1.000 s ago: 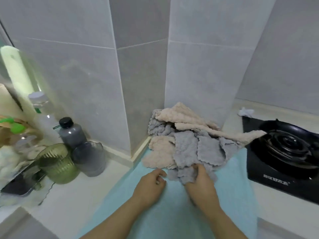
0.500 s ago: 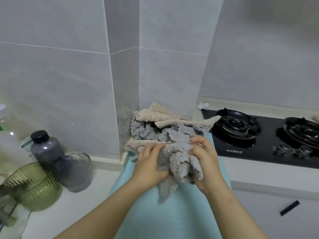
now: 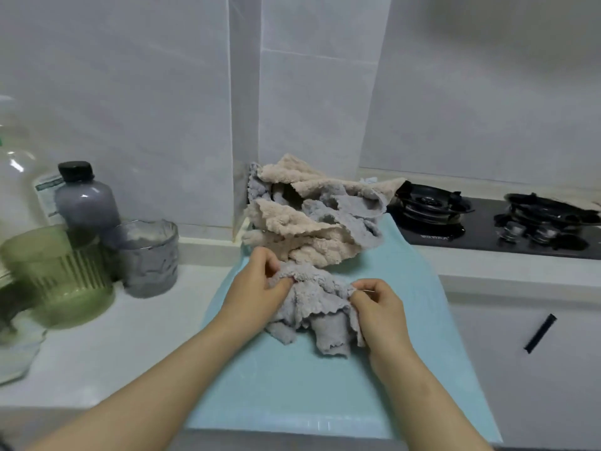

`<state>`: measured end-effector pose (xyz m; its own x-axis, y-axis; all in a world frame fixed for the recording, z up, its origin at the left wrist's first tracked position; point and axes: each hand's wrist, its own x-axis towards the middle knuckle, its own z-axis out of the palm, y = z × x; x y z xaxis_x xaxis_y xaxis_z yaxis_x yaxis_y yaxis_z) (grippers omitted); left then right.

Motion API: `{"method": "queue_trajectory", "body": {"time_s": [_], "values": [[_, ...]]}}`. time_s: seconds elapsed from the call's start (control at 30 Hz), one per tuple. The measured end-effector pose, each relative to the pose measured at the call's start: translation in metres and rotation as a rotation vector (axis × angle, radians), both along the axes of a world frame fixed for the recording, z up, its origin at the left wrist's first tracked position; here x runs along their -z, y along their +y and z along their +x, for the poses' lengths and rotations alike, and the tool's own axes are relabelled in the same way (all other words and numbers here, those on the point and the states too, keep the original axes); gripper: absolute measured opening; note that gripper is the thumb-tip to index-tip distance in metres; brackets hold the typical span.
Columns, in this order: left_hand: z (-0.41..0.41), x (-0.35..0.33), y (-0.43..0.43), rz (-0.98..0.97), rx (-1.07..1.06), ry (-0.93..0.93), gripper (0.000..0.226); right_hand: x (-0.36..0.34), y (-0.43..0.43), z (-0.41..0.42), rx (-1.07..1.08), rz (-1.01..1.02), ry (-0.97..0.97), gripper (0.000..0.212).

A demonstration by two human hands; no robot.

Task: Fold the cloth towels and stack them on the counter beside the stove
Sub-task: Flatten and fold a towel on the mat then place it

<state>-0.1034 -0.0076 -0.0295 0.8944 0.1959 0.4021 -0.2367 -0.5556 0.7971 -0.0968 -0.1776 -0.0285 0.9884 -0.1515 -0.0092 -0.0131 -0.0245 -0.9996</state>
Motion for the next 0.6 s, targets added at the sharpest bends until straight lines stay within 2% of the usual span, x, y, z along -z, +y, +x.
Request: {"method": "queue_trajectory", "body": {"time_s": [0.1,0.2,0.23,0.33,0.37,0.4,0.47,0.53,0.6], "values": [[-0.020,0.014,0.007,0.154,-0.142,-0.138,0.037,0.008,0.008,-0.021,0.029,-0.097,-0.128,0.017],[-0.029,0.019,0.010,0.132,-0.022,-0.111,0.025,0.011,0.013,-0.034,0.023,-0.214,-0.200,0.017],[-0.029,0.021,0.010,0.185,0.032,-0.063,0.025,0.011,0.014,-0.036,0.001,-0.227,-0.206,0.016],[-0.025,0.025,0.009,0.432,0.109,0.088,0.063,0.008,0.016,-0.039,-0.117,-0.305,-0.233,0.023],[-0.024,0.026,0.008,0.503,0.092,0.110,0.068,0.007,0.017,-0.041,-0.170,-0.347,-0.239,0.027],[-0.022,0.026,0.007,0.556,0.069,0.118,0.066,0.006,0.019,-0.041,-0.217,-0.386,-0.237,0.033],[-0.020,0.027,0.006,0.587,0.037,0.104,0.048,0.007,0.021,-0.041,-0.259,-0.483,-0.245,0.040],[-0.020,0.026,0.007,0.506,0.032,0.090,0.025,0.010,0.022,-0.037,-0.235,-0.612,-0.272,0.044],[-0.021,0.025,0.008,0.371,0.047,0.081,0.016,0.012,0.022,-0.036,-0.205,-0.742,-0.291,0.049]]}}
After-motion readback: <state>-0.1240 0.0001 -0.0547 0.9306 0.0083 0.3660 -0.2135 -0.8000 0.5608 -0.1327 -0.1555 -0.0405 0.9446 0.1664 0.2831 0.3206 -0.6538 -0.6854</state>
